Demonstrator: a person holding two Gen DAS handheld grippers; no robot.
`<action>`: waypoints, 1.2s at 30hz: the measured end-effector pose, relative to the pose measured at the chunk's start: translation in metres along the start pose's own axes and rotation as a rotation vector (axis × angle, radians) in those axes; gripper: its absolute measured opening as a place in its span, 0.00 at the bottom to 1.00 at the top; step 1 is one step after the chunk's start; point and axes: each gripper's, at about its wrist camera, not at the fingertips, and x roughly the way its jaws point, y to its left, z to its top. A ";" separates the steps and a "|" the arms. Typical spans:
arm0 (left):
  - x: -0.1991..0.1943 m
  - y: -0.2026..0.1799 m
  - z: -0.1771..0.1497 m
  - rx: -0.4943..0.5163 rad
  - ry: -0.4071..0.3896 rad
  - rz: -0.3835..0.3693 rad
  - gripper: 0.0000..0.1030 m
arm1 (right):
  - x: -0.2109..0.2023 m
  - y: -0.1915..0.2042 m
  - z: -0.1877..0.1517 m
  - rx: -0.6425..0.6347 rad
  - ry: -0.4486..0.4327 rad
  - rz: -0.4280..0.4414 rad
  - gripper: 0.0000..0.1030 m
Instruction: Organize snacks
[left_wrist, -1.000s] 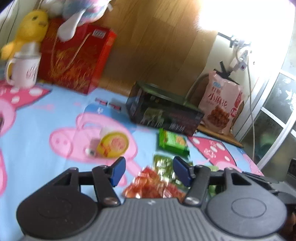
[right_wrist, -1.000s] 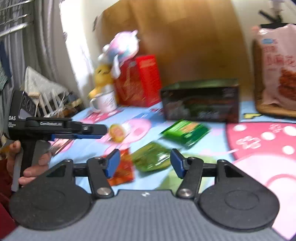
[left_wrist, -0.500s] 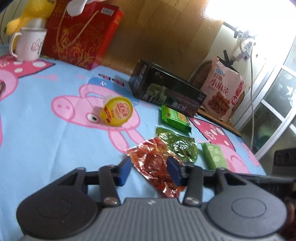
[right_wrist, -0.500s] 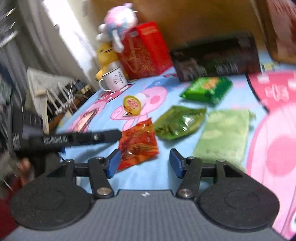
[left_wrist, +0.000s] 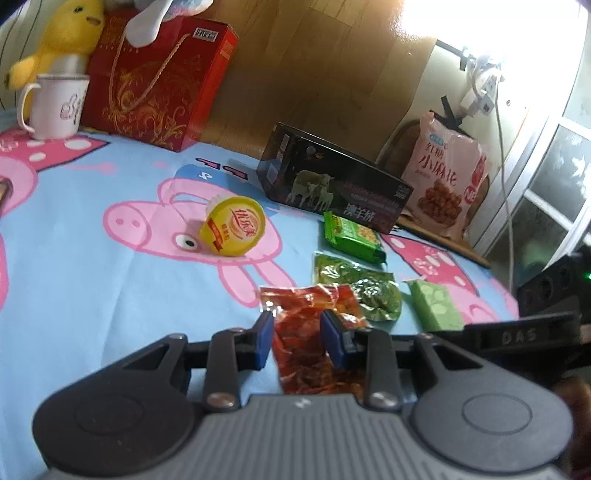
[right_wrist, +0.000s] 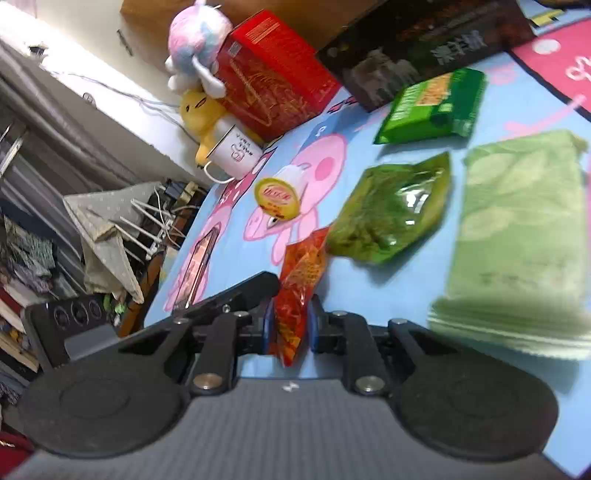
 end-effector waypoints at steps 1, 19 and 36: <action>0.000 0.001 0.000 -0.002 0.000 -0.006 0.27 | 0.000 0.001 -0.001 -0.007 -0.002 -0.004 0.19; 0.008 -0.005 0.030 -0.143 0.008 -0.261 0.68 | -0.048 -0.018 0.015 0.123 -0.161 0.097 0.12; 0.077 -0.001 0.061 -0.284 0.035 -0.438 0.69 | -0.082 -0.053 0.050 0.303 -0.366 0.178 0.12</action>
